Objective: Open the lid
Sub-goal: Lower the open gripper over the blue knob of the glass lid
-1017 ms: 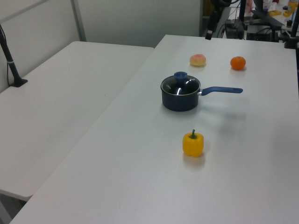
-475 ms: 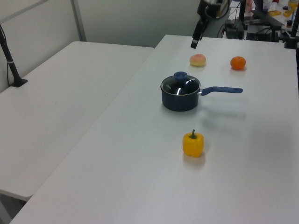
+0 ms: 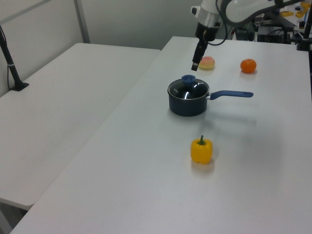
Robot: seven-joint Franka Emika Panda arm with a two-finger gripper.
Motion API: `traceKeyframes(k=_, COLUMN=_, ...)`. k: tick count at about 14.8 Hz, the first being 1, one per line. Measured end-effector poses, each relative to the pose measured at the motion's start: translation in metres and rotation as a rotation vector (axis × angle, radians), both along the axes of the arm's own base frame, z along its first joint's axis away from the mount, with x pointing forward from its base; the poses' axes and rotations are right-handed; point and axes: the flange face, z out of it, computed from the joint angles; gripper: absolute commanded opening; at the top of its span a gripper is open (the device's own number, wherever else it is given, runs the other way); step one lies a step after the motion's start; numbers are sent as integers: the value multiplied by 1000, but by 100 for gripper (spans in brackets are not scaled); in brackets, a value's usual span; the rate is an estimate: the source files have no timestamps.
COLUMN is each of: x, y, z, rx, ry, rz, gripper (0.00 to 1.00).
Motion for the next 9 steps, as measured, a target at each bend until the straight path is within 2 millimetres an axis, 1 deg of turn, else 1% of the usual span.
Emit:
traceKeyframes(k=2, x=4, y=2, z=-13, rx=-28, ry=7, rz=6, gripper=100)
traceKeyframes(k=3, x=6, y=4, z=-23, rx=-46, ry=16, rz=4, gripper=100)
traceKeyframes(k=6, x=15, y=4, z=-38, rx=-85, ry=-21, rz=-16, gripper=100)
traceKeyframes(k=8, x=19, y=5, z=-51, rx=-89, ry=-19, rz=-32, gripper=100)
traceKeyframes(k=9, x=20, y=5, z=-54, rx=-88, ry=-17, rz=-34, gripper=100)
